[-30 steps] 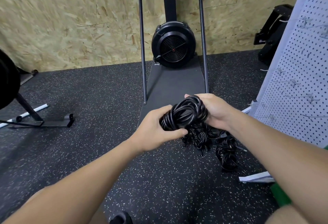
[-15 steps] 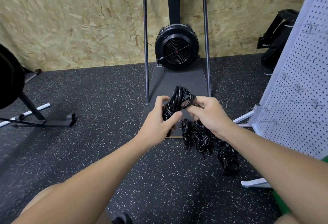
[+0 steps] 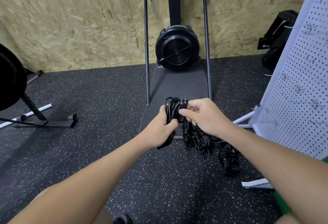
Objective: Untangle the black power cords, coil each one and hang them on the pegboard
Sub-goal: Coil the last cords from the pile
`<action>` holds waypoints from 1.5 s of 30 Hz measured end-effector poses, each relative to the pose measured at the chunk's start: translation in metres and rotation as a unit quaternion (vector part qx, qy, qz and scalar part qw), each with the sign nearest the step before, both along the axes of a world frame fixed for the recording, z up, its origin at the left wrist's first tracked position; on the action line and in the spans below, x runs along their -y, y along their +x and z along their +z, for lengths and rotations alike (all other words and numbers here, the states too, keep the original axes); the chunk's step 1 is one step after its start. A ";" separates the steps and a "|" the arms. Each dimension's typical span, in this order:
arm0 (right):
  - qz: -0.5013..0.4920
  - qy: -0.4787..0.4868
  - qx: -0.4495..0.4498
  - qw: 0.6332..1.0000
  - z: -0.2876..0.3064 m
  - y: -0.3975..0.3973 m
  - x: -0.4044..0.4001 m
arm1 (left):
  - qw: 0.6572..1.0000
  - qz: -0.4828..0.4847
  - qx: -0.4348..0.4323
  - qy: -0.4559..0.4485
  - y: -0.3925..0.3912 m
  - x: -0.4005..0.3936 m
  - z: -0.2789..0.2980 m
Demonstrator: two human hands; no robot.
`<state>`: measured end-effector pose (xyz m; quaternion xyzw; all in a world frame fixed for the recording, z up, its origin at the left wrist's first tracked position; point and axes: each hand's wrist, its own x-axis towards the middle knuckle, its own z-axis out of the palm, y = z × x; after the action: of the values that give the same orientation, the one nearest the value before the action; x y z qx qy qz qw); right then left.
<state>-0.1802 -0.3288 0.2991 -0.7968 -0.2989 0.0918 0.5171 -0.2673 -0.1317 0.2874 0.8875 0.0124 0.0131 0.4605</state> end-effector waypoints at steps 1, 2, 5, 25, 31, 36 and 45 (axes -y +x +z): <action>-0.003 -0.006 0.008 1.000 0.002 0.000 -0.001 | 1.000 -0.004 0.000 0.018 0.000 0.001 -0.002; 0.000 -0.012 0.018 1.000 0.003 0.000 -0.001 | 0.999 -0.005 0.001 0.033 0.000 0.001 -0.004; 0.017 -0.036 0.052 0.998 0.007 0.000 0.000 | 0.999 0.005 0.011 0.053 -0.002 0.004 -0.005; -0.022 -0.093 -0.110 0.989 0.016 0.002 -0.008 | 0.997 0.046 0.009 -0.056 0.004 0.011 0.010; -0.033 -0.111 -0.156 0.981 0.015 0.010 -0.007 | 0.994 0.045 -0.013 -0.100 0.004 0.014 0.004; -0.037 -0.138 -0.182 0.973 0.014 0.012 -0.009 | 0.992 0.073 -0.007 -0.104 0.009 0.016 -0.004; -0.059 -0.324 0.023 0.944 0.007 0.006 -0.010 | 1.000 -0.001 0.020 -0.006 0.003 0.023 -0.016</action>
<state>-0.1745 -0.3184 0.3065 -0.9395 -0.2175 0.1345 0.2280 -0.2641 -0.1545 0.2715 0.8841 0.0029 0.0301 0.4663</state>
